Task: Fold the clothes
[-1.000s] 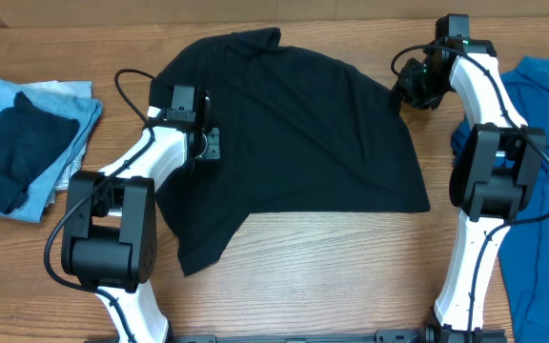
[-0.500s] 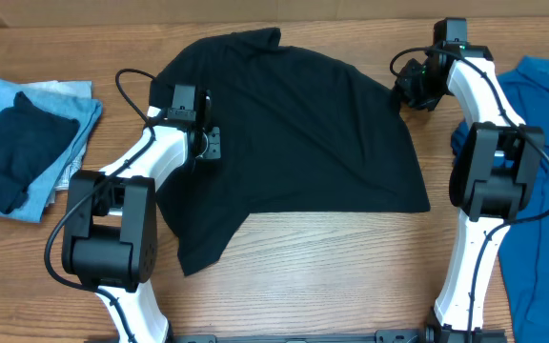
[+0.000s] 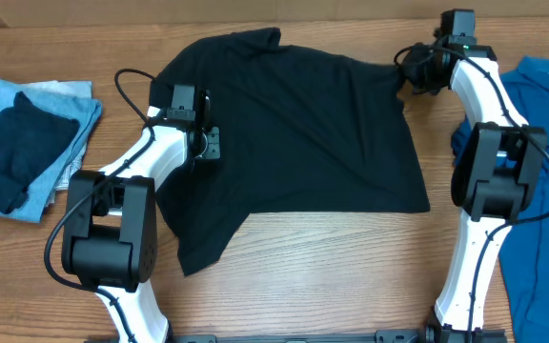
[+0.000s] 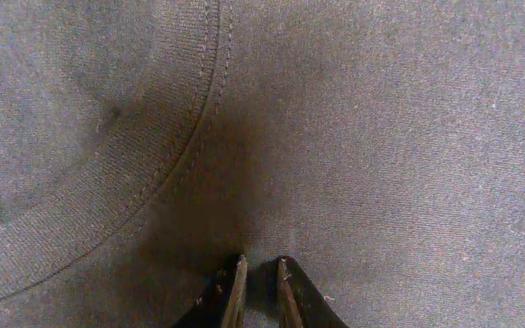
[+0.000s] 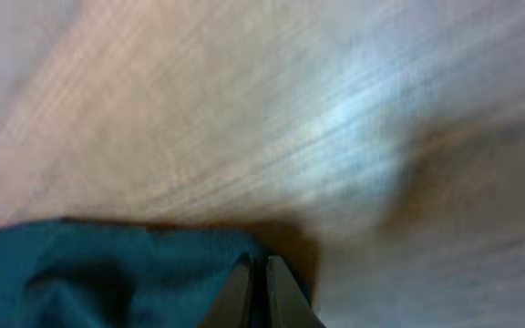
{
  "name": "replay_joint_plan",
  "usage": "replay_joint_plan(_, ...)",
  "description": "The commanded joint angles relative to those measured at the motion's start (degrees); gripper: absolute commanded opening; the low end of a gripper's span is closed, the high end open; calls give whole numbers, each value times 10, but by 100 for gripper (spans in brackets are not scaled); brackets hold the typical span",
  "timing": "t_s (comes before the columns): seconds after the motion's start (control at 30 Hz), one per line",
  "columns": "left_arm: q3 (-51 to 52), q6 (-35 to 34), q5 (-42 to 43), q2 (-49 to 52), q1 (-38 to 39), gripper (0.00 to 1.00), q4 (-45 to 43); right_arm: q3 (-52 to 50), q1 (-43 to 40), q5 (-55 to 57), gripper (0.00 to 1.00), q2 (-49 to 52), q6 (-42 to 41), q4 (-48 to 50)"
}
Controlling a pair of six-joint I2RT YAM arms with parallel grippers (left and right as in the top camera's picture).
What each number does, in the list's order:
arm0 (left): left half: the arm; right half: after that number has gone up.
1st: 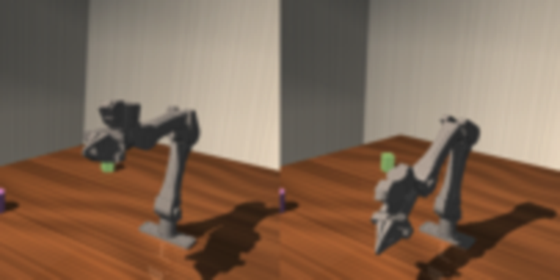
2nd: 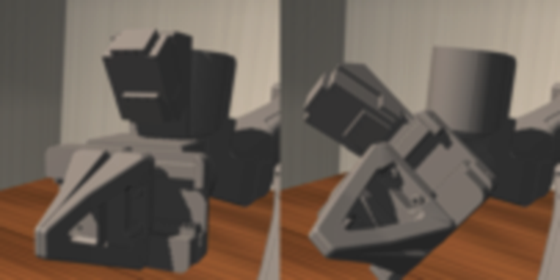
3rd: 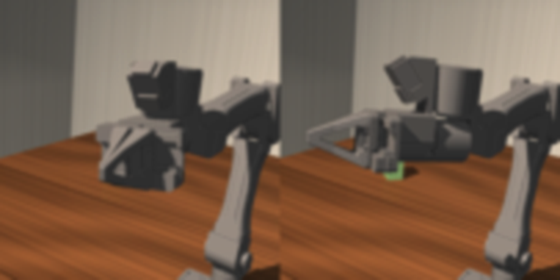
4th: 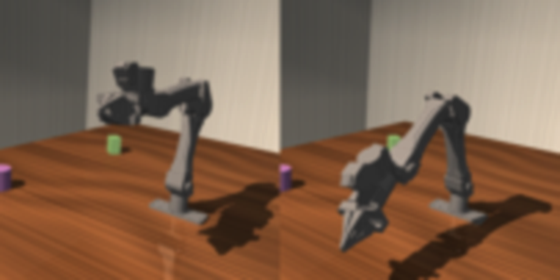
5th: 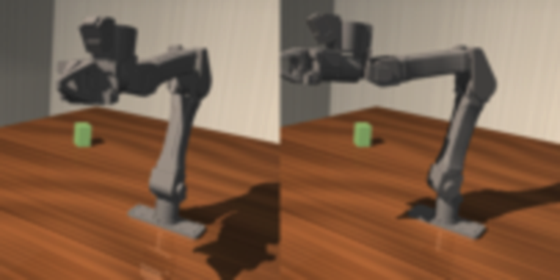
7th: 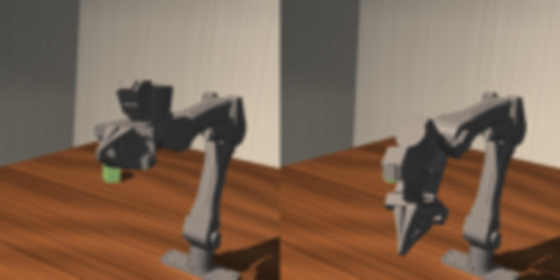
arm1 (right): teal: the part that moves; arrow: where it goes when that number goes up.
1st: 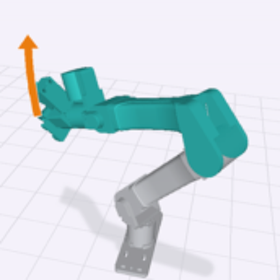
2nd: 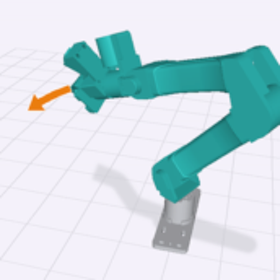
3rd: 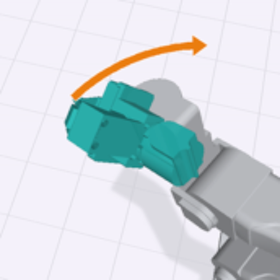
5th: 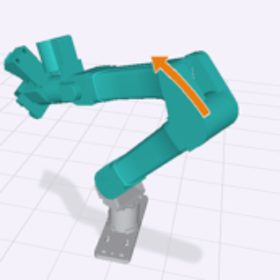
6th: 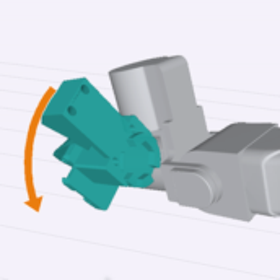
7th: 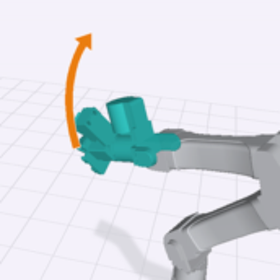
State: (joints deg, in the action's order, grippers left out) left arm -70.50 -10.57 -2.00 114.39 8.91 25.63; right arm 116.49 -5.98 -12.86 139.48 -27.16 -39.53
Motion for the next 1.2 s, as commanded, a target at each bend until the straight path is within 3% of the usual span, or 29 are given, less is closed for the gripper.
replay_joint_plan(0.0, 35, -8, 14, 67, -3, 16, 14, 19, -13, 40, 4, 7, 2, 43)
replay_joint_plan(0.37, 35, -8, 14, 67, -3, 17, 16, 19, -13, 90, 4, 11, 97, 242)
replay_joint_plan(0.47, 35, -8, 14, 67, -3, 22, 15, 19, -13, 90, 26, 13, 112, 294)
replay_joint_plan(0.5, 35, -8, 14, 67, -3, 24, 15, 19, -15, 90, 40, 13, 112, 311)
replay_joint_plan(0.53, 35, -8, 14, 67, -3, 25, 15, 19, -19, 89, 59, 13, 111, 323)
replay_joint_plan(0.57, 35, -8, 14, 67, -3, 28, 15, 23, -24, 88, 68, 13, 112, 323)
replay_joint_plan(0.67, 35, -8, 14, 67, -3, 40, 13, 50, -46, 29, 72, -3, 127, 225)
replay_joint_plan(0.77, -7, -4, 5, 52, -5, 41, 62, 76, -53, 18, 73, -64, 183, 88)
replay_joint_plan(0.83, -63, -3, 5, -2, -6, 53, 96, 78, -53, 18, 86, -134, 198, -23)
replay_joint_plan(0.9, -109, -4, 5, -75, -6, 62, 112, 78, -49, 12, 90, -182, 197, -124)
replay_joint_plan(0.93, -118, -4, 5, -100, -7, 77, 111, 78, -45, -3, 90, -190, 198, -163)
replay_joint_plan(0.97, -123, -3, 5, -120, -7, 85, 112, 78, -40, -14, 89, -191, 198, -192)
replay_joint_plan(1.03, -123, -3, 10, -151, -7, 88, 112, 76, -21, -27, 81, -190, 227, -263)
replay_joint_plan(1.07, -123, -3, 16, -159, -7, 87, 118, 76, -9, -27, 69, -190, 239, -294)
replay_joint_plan(1.1, -123, -3, 16, -163, -7, 86, 126, 76, 8, -27, 43, -190, 255, -330)
replay_joint_plan(1.17, -123, -2, 11, -162, -11, 84, 138, 68, 30, -27, 10, -190, 264, -364)
